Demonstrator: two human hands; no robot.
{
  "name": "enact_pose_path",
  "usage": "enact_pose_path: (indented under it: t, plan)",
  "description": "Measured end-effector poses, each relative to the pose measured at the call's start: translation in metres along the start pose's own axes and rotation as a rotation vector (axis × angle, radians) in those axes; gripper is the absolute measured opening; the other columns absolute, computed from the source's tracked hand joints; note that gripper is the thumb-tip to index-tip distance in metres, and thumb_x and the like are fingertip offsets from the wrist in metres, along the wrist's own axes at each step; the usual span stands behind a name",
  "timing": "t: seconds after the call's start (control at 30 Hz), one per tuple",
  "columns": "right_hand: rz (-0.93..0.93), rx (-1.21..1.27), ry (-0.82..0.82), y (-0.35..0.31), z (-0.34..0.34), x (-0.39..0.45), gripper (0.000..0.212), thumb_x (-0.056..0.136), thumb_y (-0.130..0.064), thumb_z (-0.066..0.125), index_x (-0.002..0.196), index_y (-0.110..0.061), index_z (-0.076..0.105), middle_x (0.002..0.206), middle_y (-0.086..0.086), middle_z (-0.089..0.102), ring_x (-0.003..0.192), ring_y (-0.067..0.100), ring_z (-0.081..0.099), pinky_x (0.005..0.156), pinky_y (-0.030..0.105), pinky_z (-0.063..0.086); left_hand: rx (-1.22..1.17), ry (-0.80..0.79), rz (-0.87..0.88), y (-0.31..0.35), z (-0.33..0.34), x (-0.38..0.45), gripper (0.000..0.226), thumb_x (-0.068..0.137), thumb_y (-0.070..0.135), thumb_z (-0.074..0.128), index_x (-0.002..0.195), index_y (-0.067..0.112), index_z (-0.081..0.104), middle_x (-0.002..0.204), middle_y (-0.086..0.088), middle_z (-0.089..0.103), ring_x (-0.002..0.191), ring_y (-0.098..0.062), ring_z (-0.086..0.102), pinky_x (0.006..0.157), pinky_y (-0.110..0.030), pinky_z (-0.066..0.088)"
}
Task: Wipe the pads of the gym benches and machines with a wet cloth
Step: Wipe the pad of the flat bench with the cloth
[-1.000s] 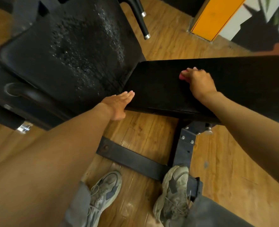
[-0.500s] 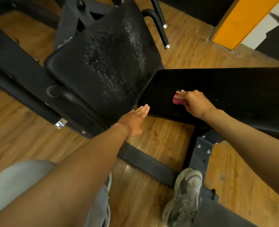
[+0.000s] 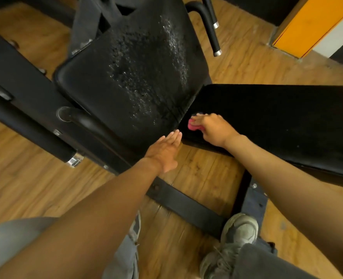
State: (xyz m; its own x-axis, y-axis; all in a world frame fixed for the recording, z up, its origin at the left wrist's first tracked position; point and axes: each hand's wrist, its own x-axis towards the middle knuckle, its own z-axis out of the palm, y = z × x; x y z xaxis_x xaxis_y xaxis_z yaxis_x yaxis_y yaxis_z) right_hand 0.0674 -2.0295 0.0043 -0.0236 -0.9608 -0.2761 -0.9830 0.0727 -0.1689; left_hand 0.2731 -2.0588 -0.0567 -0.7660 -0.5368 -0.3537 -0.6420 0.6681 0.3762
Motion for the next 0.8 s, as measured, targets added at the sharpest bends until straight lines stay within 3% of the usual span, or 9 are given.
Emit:
enact_pose_path:
  t: [0.1, 0.3, 0.37, 0.53, 0.7, 0.73, 0.8]
  plan:
    - [0.201, -0.035, 0.131, 0.032, -0.034, -0.035, 0.05, 0.093, -0.003, 0.061, 0.137, -0.024, 0.062, 0.147, 0.003, 0.057, 0.135, 0.029, 0.052, 0.111, 0.038, 0.038, -0.005, -0.004, 0.003, -0.002, -0.002, 0.002, 0.094, 0.092, 0.004, 0.05, 0.163, 0.014, -0.01, 0.171, 0.0, -0.015, 0.157, -0.012, -0.01, 0.129, -0.032, -0.001]
    - [0.545, -0.112, 0.308, 0.115, -0.106, -0.154, 0.056, 0.091, 0.006, 0.062, 0.143, -0.013, 0.056, 0.153, 0.022, 0.045, 0.143, 0.041, 0.041, 0.119, 0.055, 0.031, -0.029, -0.015, -0.016, 0.005, -0.004, 0.001, 0.094, 0.092, 0.006, 0.052, 0.163, 0.015, -0.009, 0.172, 0.0, -0.013, 0.158, -0.013, -0.009, 0.129, -0.034, 0.001]
    - [0.515, -0.073, 0.31, 0.116, -0.105, -0.18, 0.055, 0.092, 0.004, 0.061, 0.144, -0.015, 0.054, 0.156, 0.016, 0.044, 0.147, 0.035, 0.037, 0.121, 0.057, 0.03, -0.037, -0.02, -0.012, 0.008, -0.005, -0.003, 0.094, 0.092, 0.006, 0.052, 0.163, 0.015, -0.009, 0.172, 0.0, -0.013, 0.158, -0.012, -0.008, 0.129, -0.033, 0.001]
    - [0.231, -0.067, 0.306, 0.059, -0.048, -0.198, 0.045, 0.093, 0.0, 0.065, 0.136, -0.014, 0.064, 0.146, 0.007, 0.057, 0.144, 0.026, 0.044, 0.122, 0.045, 0.033, -0.039, -0.037, 0.053, 0.025, -0.016, -0.021, 0.092, 0.093, 0.007, 0.051, 0.163, 0.016, -0.009, 0.172, 0.002, -0.013, 0.157, -0.011, -0.009, 0.129, -0.032, -0.001]
    - [0.084, -0.095, 0.218, 0.048, -0.05, -0.2, 0.049, 0.095, -0.007, 0.062, 0.142, -0.02, 0.059, 0.151, -0.001, 0.052, 0.146, 0.018, 0.04, 0.121, 0.043, 0.034, -0.023, -0.052, 0.036, 0.033, -0.024, -0.048, 0.091, 0.094, 0.007, 0.05, 0.163, 0.017, -0.009, 0.172, 0.003, -0.014, 0.157, -0.01, -0.01, 0.128, -0.031, -0.001]
    - [0.095, -0.136, 0.207, 0.056, -0.056, -0.2, 0.051, 0.093, -0.006, 0.063, 0.142, -0.022, 0.058, 0.151, -0.001, 0.051, 0.145, 0.018, 0.042, 0.12, 0.043, 0.036, -0.007, -0.056, 0.033, 0.032, -0.026, -0.053, 0.091, 0.094, 0.007, 0.049, 0.164, 0.017, -0.009, 0.172, 0.003, -0.014, 0.157, -0.01, -0.01, 0.128, -0.031, -0.001]
    - [0.311, -0.134, 0.282, 0.077, -0.077, -0.202, 0.053, 0.091, -0.004, 0.064, 0.14, -0.021, 0.057, 0.146, 0.005, 0.056, 0.136, 0.024, 0.052, 0.114, 0.045, 0.043, 0.032, -0.046, 0.031, 0.028, -0.034, -0.06, 0.091, 0.095, 0.007, 0.049, 0.163, 0.017, -0.01, 0.171, 0.003, -0.014, 0.157, -0.01, -0.01, 0.128, -0.031, -0.001]
